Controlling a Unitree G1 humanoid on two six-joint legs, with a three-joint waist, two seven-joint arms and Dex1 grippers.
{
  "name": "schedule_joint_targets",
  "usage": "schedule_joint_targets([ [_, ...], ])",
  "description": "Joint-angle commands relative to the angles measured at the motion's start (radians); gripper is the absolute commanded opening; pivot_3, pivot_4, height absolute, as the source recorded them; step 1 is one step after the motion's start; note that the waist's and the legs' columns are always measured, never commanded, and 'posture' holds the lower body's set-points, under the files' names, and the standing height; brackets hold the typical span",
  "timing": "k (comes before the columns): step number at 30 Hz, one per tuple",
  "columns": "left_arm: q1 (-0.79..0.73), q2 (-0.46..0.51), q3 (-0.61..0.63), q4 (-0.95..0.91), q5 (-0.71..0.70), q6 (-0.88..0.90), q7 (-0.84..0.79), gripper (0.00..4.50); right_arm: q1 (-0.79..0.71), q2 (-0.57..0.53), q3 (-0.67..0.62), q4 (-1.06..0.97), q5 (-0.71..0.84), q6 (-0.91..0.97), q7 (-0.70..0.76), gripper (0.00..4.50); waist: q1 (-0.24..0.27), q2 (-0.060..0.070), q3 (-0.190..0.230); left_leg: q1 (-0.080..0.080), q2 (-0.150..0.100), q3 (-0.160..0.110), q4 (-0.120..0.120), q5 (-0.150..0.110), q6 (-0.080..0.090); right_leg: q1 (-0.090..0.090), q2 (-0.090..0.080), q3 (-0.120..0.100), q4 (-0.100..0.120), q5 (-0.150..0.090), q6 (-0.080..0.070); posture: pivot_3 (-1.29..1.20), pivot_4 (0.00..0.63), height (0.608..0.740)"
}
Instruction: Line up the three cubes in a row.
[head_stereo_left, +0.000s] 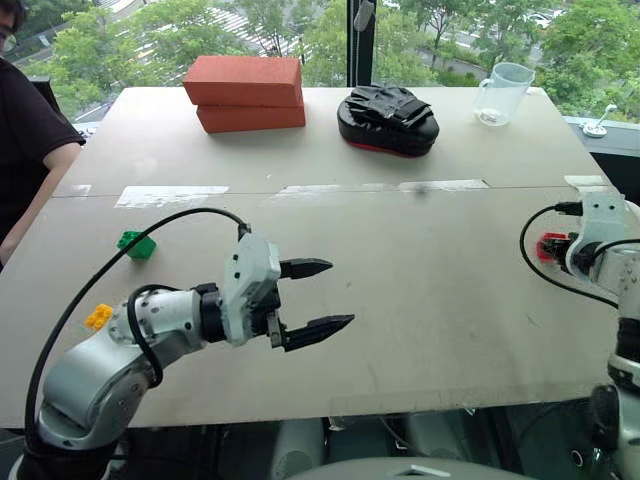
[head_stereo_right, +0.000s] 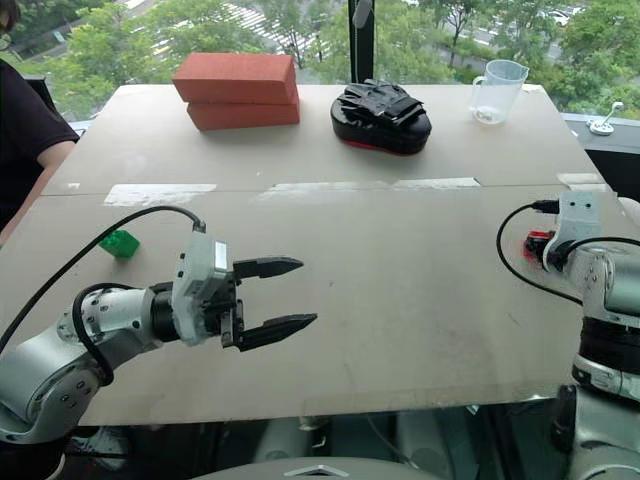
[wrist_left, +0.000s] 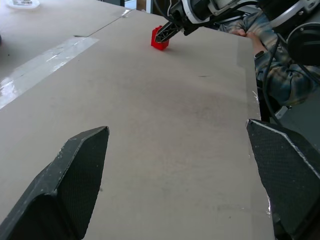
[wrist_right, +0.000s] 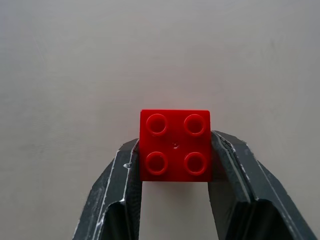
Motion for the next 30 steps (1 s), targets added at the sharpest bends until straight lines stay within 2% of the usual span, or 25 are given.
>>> schedule_joint_targets([
  [1, 0.063, -0.023, 0.062, -0.041, 0.010, -0.063, 0.012, 4.50, 0.009, -0.110, 0.177, -0.144, 0.095, -0.211, 0.357, 1.29, -0.009, 0.002, 0.001, 0.000, 0.000, 0.000, 0.000, 0.000, 0.000, 0.000, 0.000, 0.000, 0.000, 0.000, 0.000, 0.00, 0.150, 0.740],
  [2, 0.092, -0.022, 0.072, -0.047, 0.022, -0.080, 0.002, 4.50, -0.006, -0.142, 0.251, -0.151, 0.090, -0.265, 0.444, 1.29, -0.011, 0.002, 0.001, 0.001, 0.001, 0.000, 0.000, 0.000, 0.000, 0.000, 0.000, 0.000, 0.001, 0.000, 0.000, 0.00, 0.150, 0.740],
  [5, 0.189, -0.004, 0.128, -0.077, -0.004, -0.078, -0.020, 4.50, -0.164, -0.146, 0.504, 0.001, -0.024, -0.504, 0.673, 1.29, -0.028, 0.001, 0.002, 0.002, 0.002, 0.000, 0.000, 0.000, 0.000, 0.000, 0.001, 0.000, 0.001, -0.001, -0.001, 0.00, 0.150, 0.740],
  [9, 0.263, 0.010, 0.184, -0.109, -0.023, -0.079, -0.027, 4.50, -0.331, -0.095, 0.667, 0.260, -0.144, -0.730, 0.836, 1.29, -0.016, -0.002, 0.003, 0.002, 0.002, -0.001, 0.002, 0.000, 0.000, 0.000, 0.001, -0.001, 0.002, -0.001, -0.002, 0.00, 0.150, 0.740],
  [12, 0.299, 0.011, 0.213, -0.129, -0.030, -0.079, -0.024, 4.50, -0.394, -0.059, 0.714, 0.387, -0.191, -0.833, 0.909, 1.29, 0.004, -0.002, 0.003, 0.001, 0.001, -0.001, 0.002, 0.000, 0.000, 0.000, 0.000, -0.001, 0.001, 0.000, -0.002, 0.00, 0.150, 0.740],
  [18, 0.366, 0.005, 0.259, -0.159, -0.035, -0.078, -0.006, 4.50, -0.459, 0.002, 0.754, 0.527, -0.260, -0.951, 1.004, 1.29, 0.005, -0.001, 0.004, 0.000, 0.001, 0.001, 0.001, 0.000, 0.000, 0.000, -0.001, -0.001, -0.001, 0.000, -0.002, 0.00, 0.150, 0.740],
  [30, 0.398, 0.006, 0.283, -0.172, -0.053, -0.078, 0.017, 4.50, -0.494, 0.058, 0.732, 0.626, -0.329, -1.005, 1.012, 1.29, 0.004, 0.000, 0.004, 0.001, 0.001, 0.001, 0.002, 0.000, 0.000, 0.000, -0.001, -0.002, 0.002, 0.000, -0.002, 0.00, 0.150, 0.740],
])
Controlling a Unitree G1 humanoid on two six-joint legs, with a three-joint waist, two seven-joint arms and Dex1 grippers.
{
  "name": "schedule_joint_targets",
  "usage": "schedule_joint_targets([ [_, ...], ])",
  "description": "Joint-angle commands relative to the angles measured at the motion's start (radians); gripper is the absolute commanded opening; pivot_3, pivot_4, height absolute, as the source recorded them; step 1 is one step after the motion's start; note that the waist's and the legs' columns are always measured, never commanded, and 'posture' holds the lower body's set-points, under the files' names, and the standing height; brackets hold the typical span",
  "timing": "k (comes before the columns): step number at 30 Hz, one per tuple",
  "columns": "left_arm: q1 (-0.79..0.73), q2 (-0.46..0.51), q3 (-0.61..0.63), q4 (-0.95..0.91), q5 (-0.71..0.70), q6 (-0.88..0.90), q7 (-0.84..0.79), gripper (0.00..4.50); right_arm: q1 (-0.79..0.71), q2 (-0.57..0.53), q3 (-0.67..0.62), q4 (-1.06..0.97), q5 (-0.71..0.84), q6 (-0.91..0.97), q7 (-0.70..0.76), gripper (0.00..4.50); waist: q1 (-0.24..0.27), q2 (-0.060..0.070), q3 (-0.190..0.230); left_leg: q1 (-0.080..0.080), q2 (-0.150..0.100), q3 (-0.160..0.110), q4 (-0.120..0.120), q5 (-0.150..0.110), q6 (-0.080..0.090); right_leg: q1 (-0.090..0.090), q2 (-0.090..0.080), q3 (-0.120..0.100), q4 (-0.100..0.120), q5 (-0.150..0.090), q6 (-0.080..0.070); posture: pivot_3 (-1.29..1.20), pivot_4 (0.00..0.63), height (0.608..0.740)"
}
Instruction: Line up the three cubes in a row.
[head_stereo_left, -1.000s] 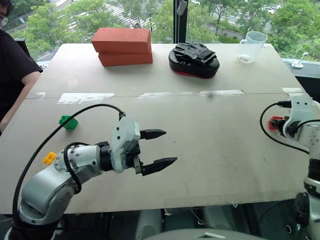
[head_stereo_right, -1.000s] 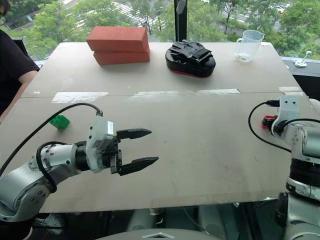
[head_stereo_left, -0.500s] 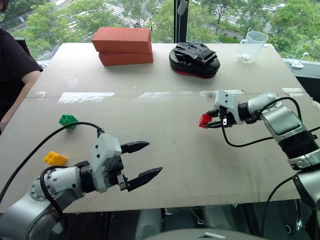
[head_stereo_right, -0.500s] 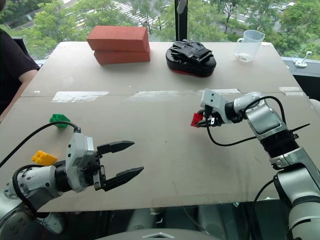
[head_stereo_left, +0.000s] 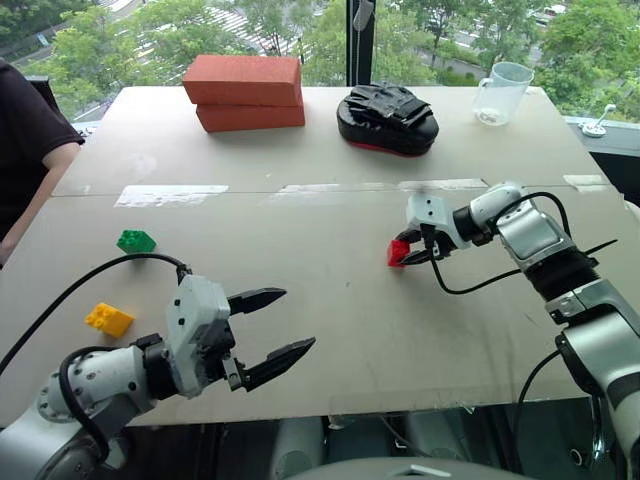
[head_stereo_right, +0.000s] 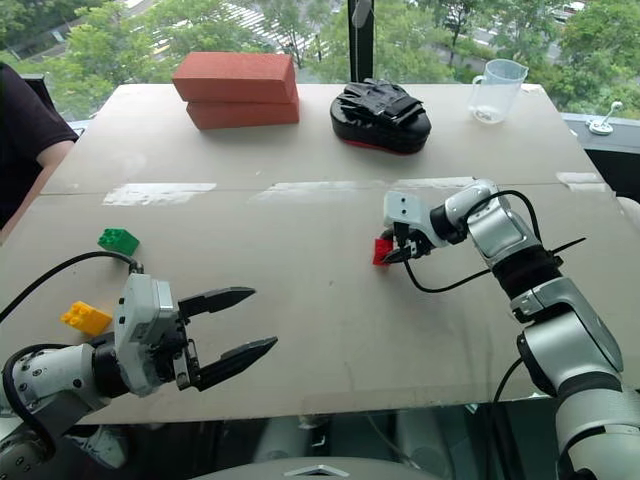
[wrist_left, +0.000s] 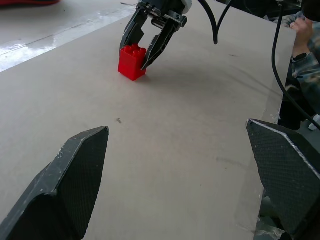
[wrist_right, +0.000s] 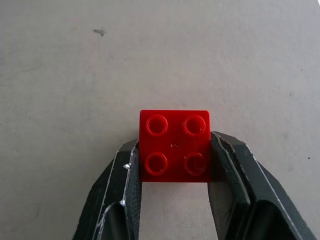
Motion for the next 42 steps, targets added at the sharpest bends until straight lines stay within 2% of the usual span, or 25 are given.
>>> schedule_joint_targets([
  [1, 0.004, 0.001, 0.020, -0.043, -0.021, -0.018, 0.003, 4.50, -0.033, -0.002, -0.031, 0.014, -0.014, -0.017, 0.011, 1.29, -0.001, 0.000, 0.000, 0.000, 0.000, 0.000, 0.000, 0.000, 0.000, 0.000, 0.000, 0.000, 0.000, 0.000, 0.000, 0.00, 0.150, 0.740],
  [7, 0.001, 0.002, 0.017, -0.041, -0.020, -0.018, 0.004, 4.50, -0.040, 0.006, -0.023, 0.041, -0.029, -0.019, 0.036, 1.29, -0.001, 0.000, 0.000, 0.000, 0.000, 0.000, 0.000, 0.000, 0.000, 0.000, 0.000, 0.000, 0.000, 0.000, 0.000, 0.00, 0.150, 0.740],
  [8, 0.001, 0.003, 0.017, -0.040, -0.021, -0.018, 0.003, 4.50, -0.042, 0.008, -0.020, 0.047, -0.031, -0.026, 0.047, 1.79, 0.000, 0.000, 0.000, 0.000, 0.000, 0.000, 0.000, 0.000, 0.000, 0.000, 0.000, 0.000, 0.000, 0.000, 0.000, 0.00, 0.150, 0.740],
  [10, 0.000, 0.004, 0.017, -0.037, -0.021, -0.017, 0.003, 4.50, -0.045, 0.009, -0.016, 0.060, -0.034, -0.042, 0.064, 2.50, 0.000, 0.000, 0.000, 0.000, 0.000, 0.000, 0.000, 0.000, 0.000, 0.000, 0.000, 0.000, 0.000, 0.000, 0.000, 0.00, 0.150, 0.740],
  [11, 0.000, 0.002, 0.019, -0.036, -0.016, -0.020, 0.006, 4.50, -0.049, 0.008, -0.019, 0.070, -0.033, -0.059, 0.072, 2.69, 0.000, 0.000, 0.000, 0.000, 0.000, 0.000, 0.000, 0.000, 0.000, 0.000, 0.000, 0.000, 0.000, 0.000, 0.000, 0.00, 0.150, 0.740],
  [14, 0.025, -0.016, 0.030, -0.030, -0.008, -0.028, 0.013, 4.50, -0.053, 0.009, -0.043, 0.082, -0.028, -0.096, 0.077, 3.91, -0.001, 0.000, 0.000, 0.000, 0.000, 0.000, 0.000, 0.000, 0.000, 0.000, 0.000, 0.000, 0.000, 0.000, 0.000, 0.00, 0.150, 0.740],
  [18, 0.081, -0.044, 0.047, -0.014, 0.022, -0.051, 0.012, 4.50, -0.031, -0.003, -0.073, 0.044, -0.003, -0.106, 0.088, 3.91, -0.004, 0.001, 0.000, 0.000, 0.000, 0.000, -0.001, 0.000, 0.000, 0.000, 0.000, 0.000, 0.000, 0.000, 0.000, 0.00, 0.150, 0.740],
  [21, 0.138, -0.119, 0.116, 0.012, -0.004, -0.052, 0.076, 4.50, 0.017, -0.021, -0.158, -0.063, 0.076, -0.085, 0.086, 3.91, -0.003, 0.001, 0.000, 0.000, 0.000, 0.000, -0.001, 0.000, 0.000, 0.000, 0.000, 0.000, 0.000, 0.000, 0.000, 0.00, 0.150, 0.740],
  [25, 0.171, -0.214, 0.247, 0.077, 0.009, -0.037, 0.232, 4.50, 0.140, -0.029, -0.294, -0.339, 0.263, 0.038, 0.062, 3.91, 0.002, 0.000, 0.000, -0.001, 0.001, -0.001, -0.001, 0.000, 0.000, 0.000, -0.001, -0.001, -0.001, 0.000, 0.000, 0.00, 0.150, 0.740],
  [27, 0.175, -0.207, 0.350, 0.157, 0.027, -0.005, 0.293, 4.50, 0.237, -0.003, -0.369, -0.557, 0.393, 0.180, -0.031, 3.91, 0.004, -0.001, 0.000, -0.001, 0.001, -0.002, -0.001, 0.000, 0.000, 0.000, -0.001, -0.002, 0.000, 0.000, 0.000, 0.00, 0.150, 0.740],
  [31, 0.149, -0.068, 0.451, 0.305, 0.066, 0.067, 0.277, 4.50, 0.394, 0.047, -0.393, -0.824, 0.478, 0.208, -0.146, 3.91, 0.002, -0.002, -0.001, 0.000, 0.001, -0.003, -0.001, 0.000, 0.000, 0.000, 0.000, -0.003, 0.001, 0.000, 0.000, 0.00, 0.150, 0.740],
  [35, -0.050, 0.074, 0.433, 0.462, 0.041, 0.211, 0.360, 4.50, 0.441, 0.064, -0.362, -0.916, 0.479, 0.228, -0.219, 3.91, 0.007, -0.001, 0.000, 0.001, 0.001, -0.003, 0.000, 0.000, -0.001, 0.000, -0.003, -0.004, 0.002, 0.000, 0.000, 0.00, 0.150, 0.740],
  [39, -0.307, 0.209, 0.248, 0.612, 0.150, 0.313, 0.456, 4.50, 0.453, 0.054, -0.360, -0.947, 0.475, 0.229, -0.259, 3.91, 0.008, -0.005, -0.001, 0.001, 0.001, -0.001, 0.001, 0.000, -0.001, 0.000, -0.007, -0.007, 0.002, 0.000, 0.000, 0.00, 0.150, 0.740],
  [42, -0.491, 0.294, 0.095, 0.823, 0.178, 0.318, 0.326, 4.50, 0.464, 0.049, -0.371, -0.979, 0.489, 0.245, -0.298, 3.91, 0.004, -0.011, -0.002, 0.000, 0.000, -0.001, 0.001, 0.000, 0.000, 0.000, -0.007, -0.008, 0.002, 0.001, -0.001, 0.00, 0.150, 0.740],
])
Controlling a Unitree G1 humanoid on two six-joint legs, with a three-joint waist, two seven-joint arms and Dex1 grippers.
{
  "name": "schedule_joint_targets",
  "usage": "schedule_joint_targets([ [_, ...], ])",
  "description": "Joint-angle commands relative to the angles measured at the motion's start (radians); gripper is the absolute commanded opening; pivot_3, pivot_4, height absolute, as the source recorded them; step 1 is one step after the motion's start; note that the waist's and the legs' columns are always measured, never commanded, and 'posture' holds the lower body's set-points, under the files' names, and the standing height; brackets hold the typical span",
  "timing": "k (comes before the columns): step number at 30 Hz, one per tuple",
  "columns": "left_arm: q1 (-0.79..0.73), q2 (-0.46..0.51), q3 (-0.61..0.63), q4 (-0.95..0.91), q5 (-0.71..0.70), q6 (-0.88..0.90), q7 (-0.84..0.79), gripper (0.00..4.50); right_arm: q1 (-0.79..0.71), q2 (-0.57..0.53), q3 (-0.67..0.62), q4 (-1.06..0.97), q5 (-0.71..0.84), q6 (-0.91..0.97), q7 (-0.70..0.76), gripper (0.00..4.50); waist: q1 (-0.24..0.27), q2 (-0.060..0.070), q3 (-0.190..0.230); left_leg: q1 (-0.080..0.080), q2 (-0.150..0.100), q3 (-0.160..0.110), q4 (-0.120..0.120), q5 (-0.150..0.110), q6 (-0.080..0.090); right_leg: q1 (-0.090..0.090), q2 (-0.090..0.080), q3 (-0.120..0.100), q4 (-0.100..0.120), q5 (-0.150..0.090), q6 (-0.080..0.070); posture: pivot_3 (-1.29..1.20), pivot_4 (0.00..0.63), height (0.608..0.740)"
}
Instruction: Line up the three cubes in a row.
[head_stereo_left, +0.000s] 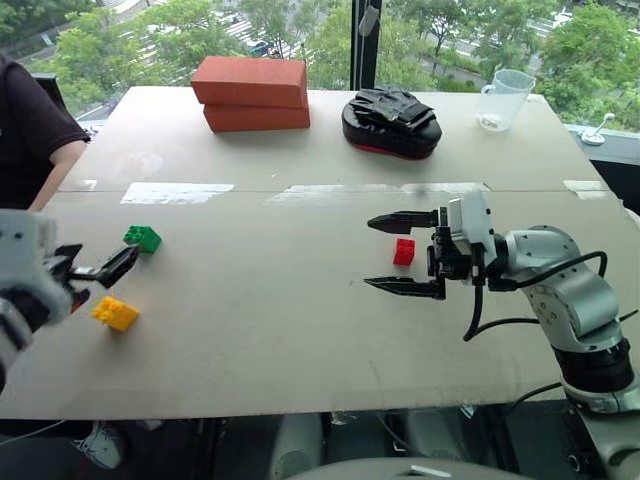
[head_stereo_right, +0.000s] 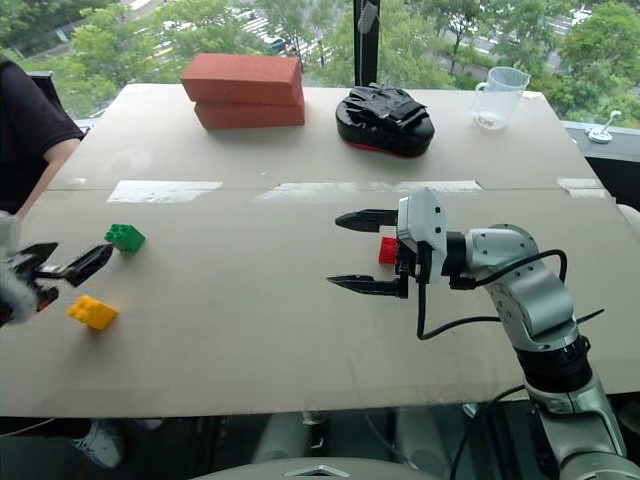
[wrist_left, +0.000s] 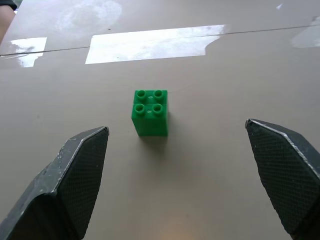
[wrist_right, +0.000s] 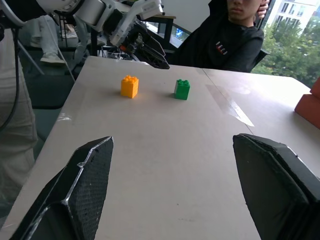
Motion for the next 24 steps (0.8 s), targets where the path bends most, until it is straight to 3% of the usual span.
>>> schedule_joint_targets([
  [1, -0.153, 0.073, -0.127, 0.205, 0.056, -0.005, -0.105, 4.50, -0.001, -0.004, -0.022, -0.061, 0.025, 0.010, -0.047, 3.91, -0.002, -0.001, -0.001, -0.001, 0.000, 0.000, 0.000, 0.000, 0.000, 0.000, 0.000, 0.000, 0.000, 0.000, 0.000, 0.00, 0.150, 0.740],
  [7, -0.505, 0.120, -0.453, 0.687, 0.314, -0.180, -0.292, 4.50, 0.016, -0.007, -0.023, -0.108, 0.036, 0.038, -0.122, 3.91, -0.005, -0.001, 0.001, -0.002, 0.000, 0.003, -0.006, -0.001, -0.002, -0.003, 0.005, -0.005, 0.000, 0.000, 0.001, 0.00, 0.150, 0.740],
  [13, -0.727, 0.070, -0.591, 0.979, 0.462, -0.294, -0.404, 4.50, 0.039, -0.032, -0.037, -0.148, 0.048, 0.061, -0.168, 3.91, -0.003, -0.002, 0.001, -0.007, 0.001, 0.002, -0.004, -0.001, -0.002, -0.004, 0.005, -0.007, 0.000, 0.000, 0.001, 0.00, 0.150, 0.740],
  [14, -0.748, 0.062, -0.602, 1.022, 0.479, -0.320, -0.424, 3.97, 0.043, -0.035, -0.039, -0.156, 0.051, 0.065, -0.175, 3.97, -0.003, -0.002, 0.001, -0.007, 0.001, 0.002, -0.003, -0.001, -0.002, -0.004, 0.005, -0.007, 0.000, 0.000, 0.001, 0.00, 0.150, 0.740],
  [17, -0.796, 0.038, -0.606, 1.123, 0.512, -0.375, -0.465, 3.04, 0.054, -0.049, -0.043, -0.172, 0.056, 0.074, -0.192, 3.97, -0.003, -0.003, 0.001, -0.008, 0.000, 0.002, -0.001, -0.001, -0.002, -0.004, 0.004, -0.007, 0.000, 0.000, 0.001, 0.00, 0.150, 0.740],
  [20, -0.818, 0.024, -0.601, 1.180, 0.535, -0.419, -0.504, 1.58, 0.064, -0.064, -0.048, -0.186, 0.064, 0.083, -0.206, 3.97, -0.002, -0.005, 0.002, -0.008, 0.000, 0.000, 0.000, -0.001, -0.002, -0.004, 0.004, -0.009, 0.001, 0.000, 0.001, 0.00, 0.150, 0.740],
  [21, -0.821, 0.022, -0.592, 1.188, 0.534, -0.434, -0.518, 1.28, 0.065, -0.069, -0.049, -0.189, 0.066, 0.086, -0.212, 3.97, -0.002, -0.005, 0.002, -0.008, 0.000, 0.000, 0.000, -0.001, -0.002, -0.004, 0.004, -0.009, 0.001, 0.000, 0.001, 0.00, 0.150, 0.740],
  [24, -0.813, 0.020, -0.549, 1.114, 0.484, -0.470, -0.619, 1.34, 0.081, -0.087, -0.060, -0.200, 0.069, 0.088, -0.223, 3.97, -0.001, -0.005, 0.002, -0.008, 0.001, -0.001, 0.000, -0.001, -0.002, -0.004, 0.004, -0.009, 0.002, 0.000, 0.001, 0.00, 0.150, 0.740],
])
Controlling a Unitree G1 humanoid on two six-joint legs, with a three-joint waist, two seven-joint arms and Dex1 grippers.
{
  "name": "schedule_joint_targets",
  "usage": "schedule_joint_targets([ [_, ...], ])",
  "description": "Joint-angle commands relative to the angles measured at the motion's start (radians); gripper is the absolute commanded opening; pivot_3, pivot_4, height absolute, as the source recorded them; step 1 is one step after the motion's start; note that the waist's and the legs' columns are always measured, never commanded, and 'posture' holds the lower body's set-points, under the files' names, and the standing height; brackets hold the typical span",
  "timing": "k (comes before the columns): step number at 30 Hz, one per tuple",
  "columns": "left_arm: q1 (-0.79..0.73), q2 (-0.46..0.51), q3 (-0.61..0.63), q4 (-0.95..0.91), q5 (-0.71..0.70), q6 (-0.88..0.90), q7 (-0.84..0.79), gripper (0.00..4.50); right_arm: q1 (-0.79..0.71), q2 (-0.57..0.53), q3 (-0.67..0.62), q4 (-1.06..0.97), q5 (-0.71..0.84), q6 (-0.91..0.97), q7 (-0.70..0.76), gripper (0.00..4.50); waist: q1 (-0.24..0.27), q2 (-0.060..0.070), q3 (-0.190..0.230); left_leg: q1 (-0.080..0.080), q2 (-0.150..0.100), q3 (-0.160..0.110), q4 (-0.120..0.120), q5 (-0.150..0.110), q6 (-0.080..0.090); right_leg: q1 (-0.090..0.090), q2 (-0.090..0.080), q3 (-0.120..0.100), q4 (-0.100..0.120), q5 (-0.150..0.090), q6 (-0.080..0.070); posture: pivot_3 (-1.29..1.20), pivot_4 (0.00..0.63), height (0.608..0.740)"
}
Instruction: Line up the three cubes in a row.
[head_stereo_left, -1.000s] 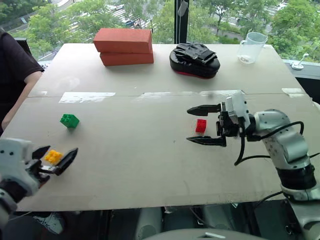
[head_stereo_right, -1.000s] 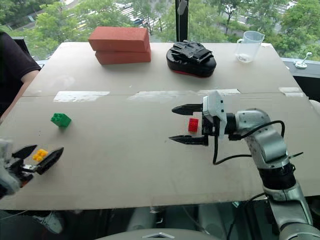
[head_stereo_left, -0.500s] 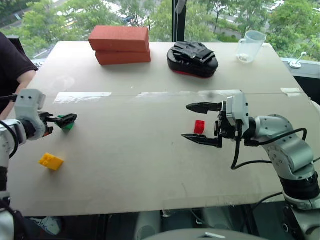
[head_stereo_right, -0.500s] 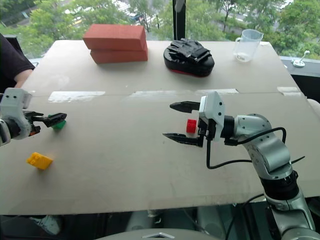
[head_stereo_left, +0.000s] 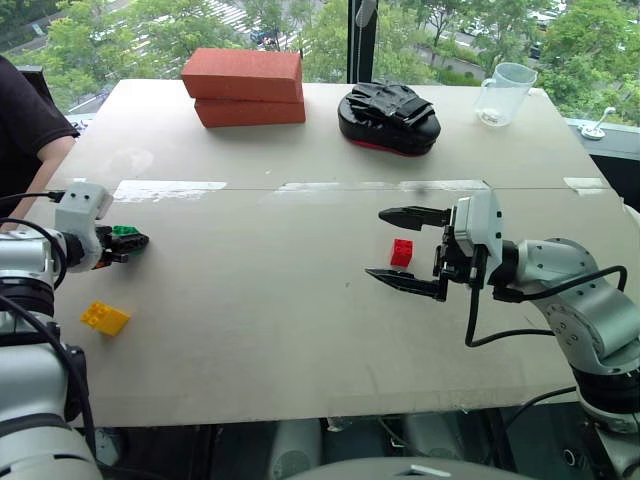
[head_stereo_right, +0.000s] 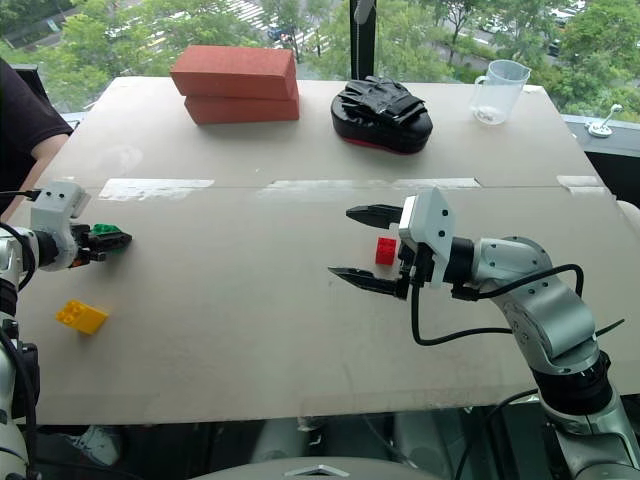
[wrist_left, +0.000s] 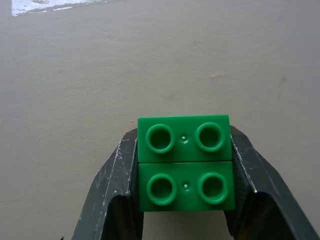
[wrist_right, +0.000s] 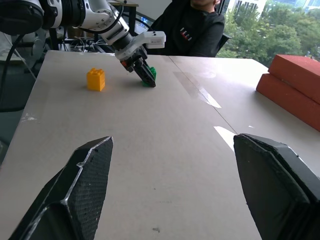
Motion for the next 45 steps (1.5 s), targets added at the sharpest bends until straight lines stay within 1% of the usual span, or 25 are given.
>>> schedule_joint_targets([
  [1, 0.009, 0.001, 0.070, -0.150, -0.078, -0.046, -0.166, 1.34, 0.019, -0.028, -0.053, -0.045, 0.014, -0.002, -0.021, 3.97, 0.004, -0.001, 0.000, 0.000, 0.000, 0.000, 0.000, 0.000, 0.000, 0.000, 0.000, 0.000, 0.000, 0.000, 0.000, 0.00, 0.150, 0.740],
  [2, 0.024, -0.001, 0.082, -0.210, -0.100, -0.047, -0.208, 1.34, 0.026, -0.034, -0.057, -0.048, 0.014, -0.005, -0.023, 3.97, 0.006, -0.001, 0.001, -0.002, 0.000, -0.002, 0.001, 0.000, 0.000, 0.000, 0.000, -0.001, 0.000, 0.000, 0.000, 0.00, 0.150, 0.740],
  [5, 0.122, -0.023, 0.044, -0.526, -0.160, -0.034, -0.335, 1.34, 0.075, -0.057, -0.089, -0.053, -0.008, -0.026, -0.041, 3.97, 0.008, -0.002, 0.000, -0.006, 0.000, -0.003, 0.003, 0.000, 0.000, -0.002, -0.002, -0.003, 0.000, 0.000, 0.000, 0.00, 0.150, 0.740],
  [6, 0.139, -0.037, -0.003, -0.634, -0.166, -0.041, -0.390, 1.34, 0.106, -0.068, -0.111, -0.052, -0.006, -0.033, -0.037, 3.97, 0.008, -0.001, 0.000, -0.006, 0.000, -0.003, 0.003, 0.000, 0.000, -0.002, -0.003, -0.003, 0.000, 0.000, 0.000, 0.00, 0.150, 0.740],
  [7, 0.131, -0.058, -0.069, -0.695, -0.136, -0.068, -0.433, 1.34, 0.137, -0.086, -0.139, -0.049, 0.012, -0.016, -0.031, 3.97, 0.012, -0.001, 0.000, -0.007, 0.000, -0.003, 0.003, 0.000, 0.000, -0.002, -0.003, -0.003, 0.000, 0.000, 0.000, 0.00, 0.150, 0.740],
  [9, 0.092, -0.111, -0.170, -0.749, -0.073, -0.131, -0.480, 1.34, 0.196, -0.124, -0.186, -0.048, 0.026, -0.005, -0.017, 3.97, 0.032, 0.001, 0.001, -0.008, -0.002, -0.004, 0.003, 0.000, 0.000, -0.002, -0.003, -0.004, -0.001, 0.000, 0.000, 0.00, 0.150, 0.740],
  [12, 0.012, -0.190, -0.259, -0.730, -0.016, -0.161, -0.516, 1.34, 0.275, -0.172, -0.235, -0.056, 0.025, -0.024, 0.007, 3.97, 0.033, 0.002, 0.002, -0.008, -0.003, -0.004, 0.007, 0.000, 0.000, 0.000, -0.002, -0.003, -0.002, 0.000, 0.000, 0.00, 0.150, 0.740],
  [16, -0.103, -0.301, -0.366, -0.637, 0.067, -0.221, -0.560, 1.34, 0.381, -0.205, -0.307, -0.074, 0.031, -0.041, 0.020, 3.97, 0.022, 0.002, 0.002, -0.007, -0.001, -0.007, 0.011, 0.000, 0.001, 0.001, 0.002, -0.003, 0.001, 0.000, 0.001, 0.00, 0.150, 0.740],
  [22, -0.187, -0.386, -0.438, -0.540, 0.160, -0.275, -0.578, 1.34, 0.469, -0.207, -0.359, -0.127, 0.037, -0.038, -0.009, 3.97, 0.014, 0.003, 0.002, -0.006, -0.001, -0.009, 0.012, 0.000, 0.001, 0.002, 0.004, -0.002, 0.002, 0.000, 0.001, 0.00, 0.150, 0.740],
  [27, -0.219, -0.434, -0.453, -0.493, 0.220, -0.260, -0.556, 1.34, 0.516, -0.202, -0.378, -0.154, 0.032, -0.040, -0.034, 3.97, 0.022, 0.003, 0.002, -0.009, -0.001, -0.010, 0.015, 0.000, 0.001, 0.002, 0.004, -0.002, 0.001, 0.000, 0.002, 0.00, 0.150, 0.740],
  [31, -0.221, -0.449, -0.465, -0.467, 0.260, -0.281, -0.557, 1.34, 0.534, -0.201, -0.378, -0.165, 0.031, -0.042, -0.045, 3.97, 0.023, 0.003, 0.002, -0.008, -0.001, -0.010, 0.015, 0.000, 0.001, 0.003, 0.004, -0.003, 0.001, 0.000, 0.002, 0.00, 0.150, 0.740],
  [38, -0.250, -0.498, -0.455, -0.384, 0.281, -0.302, -0.541, 1.34, 0.552, -0.201, -0.384, -0.164, 0.030, -0.051, -0.051, 3.97, 0.024, 0.003, 0.002, -0.008, -0.001, -0.011, 0.016, 0.000, 0.001, 0.004, 0.004, -0.003, 0.001, 0.000, 0.002, 0.00, 0.150, 0.740],
  [45, -0.267, -0.536, -0.443, -0.346, 0.281, -0.322, -0.525, 1.34, 0.557, -0.200, -0.378, -0.171, 0.031, -0.052, -0.059, 3.97, 0.024, 0.003, 0.002, -0.008, -0.002, -0.012, 0.016, 0.000, 0.001, 0.004, 0.004, -0.003, 0.001, 0.000, 0.002, 0.00, 0.150, 0.740],
])
